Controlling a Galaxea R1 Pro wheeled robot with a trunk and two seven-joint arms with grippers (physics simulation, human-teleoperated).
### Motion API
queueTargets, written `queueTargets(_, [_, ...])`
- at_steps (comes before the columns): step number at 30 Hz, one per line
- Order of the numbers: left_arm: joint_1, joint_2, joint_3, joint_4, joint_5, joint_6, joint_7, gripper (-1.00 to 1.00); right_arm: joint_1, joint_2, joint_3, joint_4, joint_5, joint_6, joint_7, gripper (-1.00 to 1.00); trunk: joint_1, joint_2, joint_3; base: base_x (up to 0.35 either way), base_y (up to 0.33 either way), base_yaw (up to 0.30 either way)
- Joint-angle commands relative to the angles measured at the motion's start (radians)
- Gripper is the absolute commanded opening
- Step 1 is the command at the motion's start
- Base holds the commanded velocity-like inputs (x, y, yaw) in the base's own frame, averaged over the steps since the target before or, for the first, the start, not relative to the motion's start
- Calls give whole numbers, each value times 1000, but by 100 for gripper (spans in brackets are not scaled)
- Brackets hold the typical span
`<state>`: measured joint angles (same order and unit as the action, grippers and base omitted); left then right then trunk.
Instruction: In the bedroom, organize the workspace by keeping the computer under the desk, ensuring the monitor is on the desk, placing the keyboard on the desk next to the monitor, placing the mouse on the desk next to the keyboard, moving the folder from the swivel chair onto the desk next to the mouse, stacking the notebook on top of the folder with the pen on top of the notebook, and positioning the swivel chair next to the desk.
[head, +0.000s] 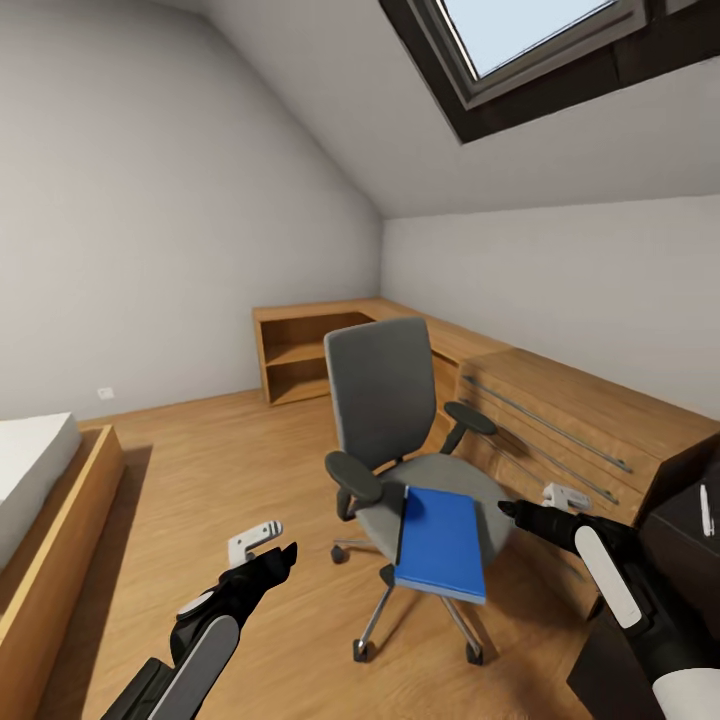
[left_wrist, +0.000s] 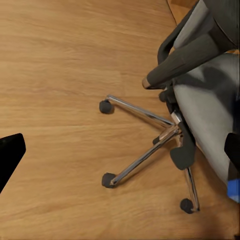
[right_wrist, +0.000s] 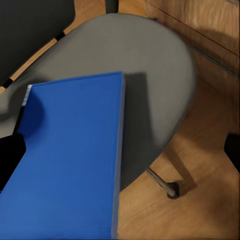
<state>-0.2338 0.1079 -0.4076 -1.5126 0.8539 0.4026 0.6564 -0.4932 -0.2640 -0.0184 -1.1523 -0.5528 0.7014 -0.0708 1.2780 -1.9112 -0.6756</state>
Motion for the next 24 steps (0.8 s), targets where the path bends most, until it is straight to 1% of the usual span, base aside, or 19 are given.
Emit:
queueTargets(1, [-1, 1, -2, -1, 7, 1, 8, 100, -1, 0, 0, -1, -10, 4, -7, 100, 0, -1, -1, 0, 193, -298])
queueTargets(9, [-1, 1, -2, -1, 7, 0, 8, 100, -1, -1, 0, -1, -10, 4, -7, 100, 0, -1, -1, -2, 268, -298])
queueTargets(15, [-1, 1, -1, -1, 11, 0, 9, 100, -1, -1, 0, 0, -10, 4, -7, 100, 0, -1, -1, -74, 284, -298])
queueTargets(24, [-1, 2, 1, -1, 13, 1, 9, 100, -1, 0, 0, 2, -10, 4, -7, 100, 0, -1, -1, -15, 42, -298])
